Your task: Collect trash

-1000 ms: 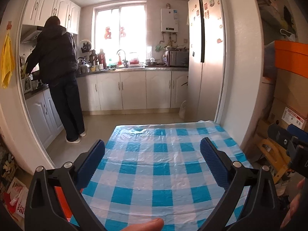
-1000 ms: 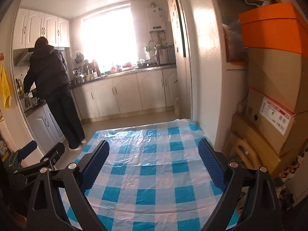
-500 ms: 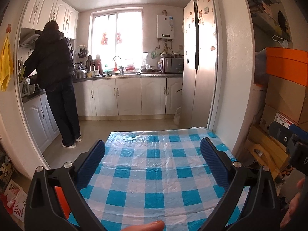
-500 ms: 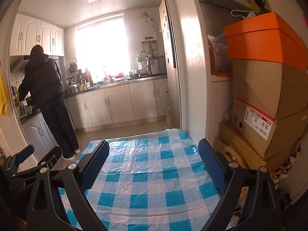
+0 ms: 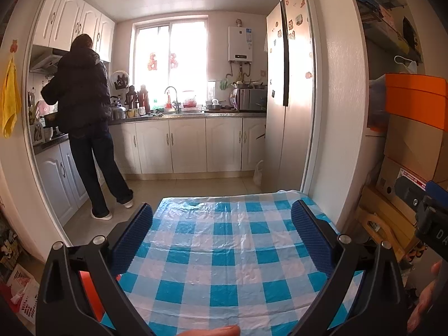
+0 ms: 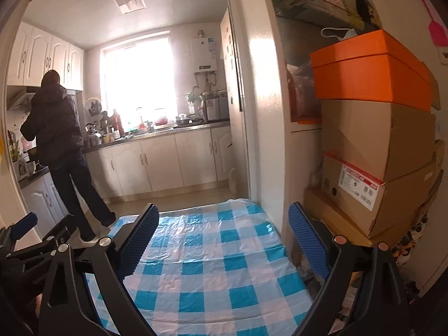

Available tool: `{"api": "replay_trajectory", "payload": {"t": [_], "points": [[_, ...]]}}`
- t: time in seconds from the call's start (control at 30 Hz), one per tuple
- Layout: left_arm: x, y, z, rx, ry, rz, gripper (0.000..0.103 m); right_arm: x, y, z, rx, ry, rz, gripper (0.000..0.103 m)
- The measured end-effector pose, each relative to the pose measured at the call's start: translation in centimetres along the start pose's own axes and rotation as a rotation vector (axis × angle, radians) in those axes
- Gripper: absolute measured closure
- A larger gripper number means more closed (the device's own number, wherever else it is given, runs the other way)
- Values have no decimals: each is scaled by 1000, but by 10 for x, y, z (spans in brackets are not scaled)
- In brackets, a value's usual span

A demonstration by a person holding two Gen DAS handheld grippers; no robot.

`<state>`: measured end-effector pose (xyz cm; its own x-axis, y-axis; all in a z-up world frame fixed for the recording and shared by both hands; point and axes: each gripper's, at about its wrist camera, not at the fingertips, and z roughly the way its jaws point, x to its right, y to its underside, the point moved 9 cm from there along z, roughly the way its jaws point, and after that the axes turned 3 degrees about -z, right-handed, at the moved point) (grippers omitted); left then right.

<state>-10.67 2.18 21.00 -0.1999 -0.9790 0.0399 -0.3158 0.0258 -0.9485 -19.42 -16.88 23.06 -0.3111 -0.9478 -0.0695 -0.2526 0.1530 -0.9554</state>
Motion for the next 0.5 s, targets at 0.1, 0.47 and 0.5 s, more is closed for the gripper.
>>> {"api": "replay_trajectory", "payload": {"t": [0.1,0.47,0.5], "points": [[2,0,1,-5,7,-4,4,6,0,0,2,16,9,10],[9,2,1,-14,16,11,4,26,2,-2,29,90,19,10],[10,2,1,-14,16,12,4,27,2,-3,31,94,19,10]]}}
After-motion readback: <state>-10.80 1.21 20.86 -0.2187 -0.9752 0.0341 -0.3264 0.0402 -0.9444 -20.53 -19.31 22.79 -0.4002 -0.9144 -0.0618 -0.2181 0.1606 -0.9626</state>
